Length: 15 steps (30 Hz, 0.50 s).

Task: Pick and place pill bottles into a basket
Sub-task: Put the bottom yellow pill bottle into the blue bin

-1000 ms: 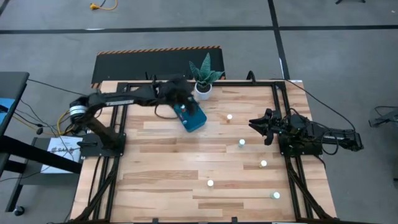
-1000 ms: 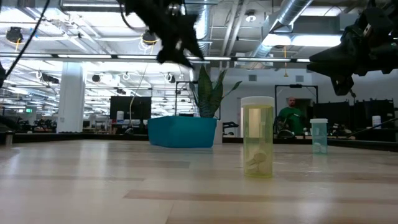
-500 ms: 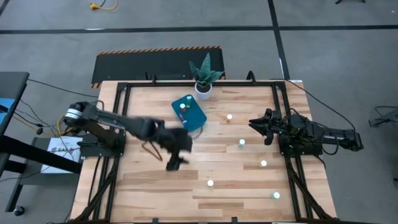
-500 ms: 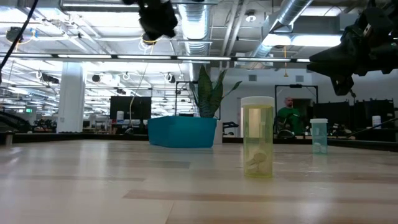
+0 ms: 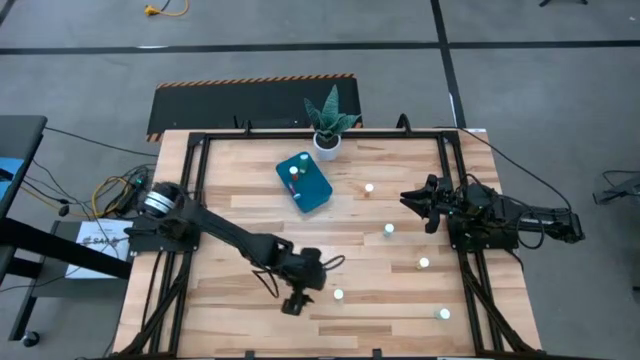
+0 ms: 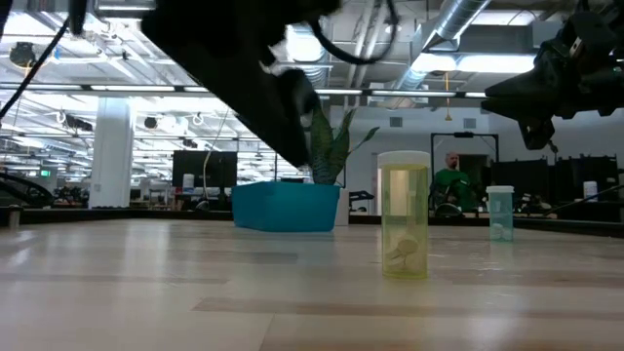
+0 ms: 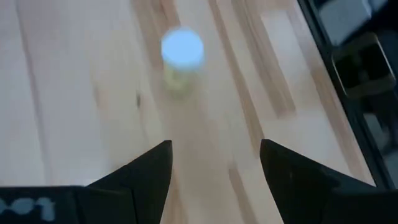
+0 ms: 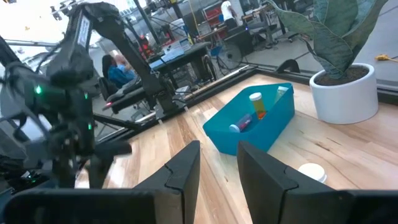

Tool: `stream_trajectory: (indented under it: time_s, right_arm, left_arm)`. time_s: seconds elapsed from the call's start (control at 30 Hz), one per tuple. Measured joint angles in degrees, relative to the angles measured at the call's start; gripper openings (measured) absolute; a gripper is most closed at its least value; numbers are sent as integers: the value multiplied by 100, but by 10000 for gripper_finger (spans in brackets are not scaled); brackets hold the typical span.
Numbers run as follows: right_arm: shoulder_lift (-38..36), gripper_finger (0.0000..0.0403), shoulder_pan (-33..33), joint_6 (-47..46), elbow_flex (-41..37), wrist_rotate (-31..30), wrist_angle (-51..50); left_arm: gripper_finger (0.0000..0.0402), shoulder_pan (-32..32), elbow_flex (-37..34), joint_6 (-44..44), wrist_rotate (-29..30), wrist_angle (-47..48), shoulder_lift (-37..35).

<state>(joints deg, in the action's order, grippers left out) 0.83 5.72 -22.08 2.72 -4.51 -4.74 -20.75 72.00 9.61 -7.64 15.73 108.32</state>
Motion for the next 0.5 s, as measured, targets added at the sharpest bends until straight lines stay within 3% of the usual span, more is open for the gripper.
stream_trajectory:
  time_s: [0.13, 0.3, 0.5]
  right_arm:
    - [1, 100, 0, 0, 0, 0, -1]
    - [1, 100, 1, 0, 0, 0, -1]
    - [1, 100, 1, 0, 0, 0, -1]
  left_arm:
    - [231, -9, 5, 415, 187, -572, 477]
    - [231, -35, 5, 728, 1028, -851, 806]
    - [231, -91, 7, 758, 1159, -1525, 808]
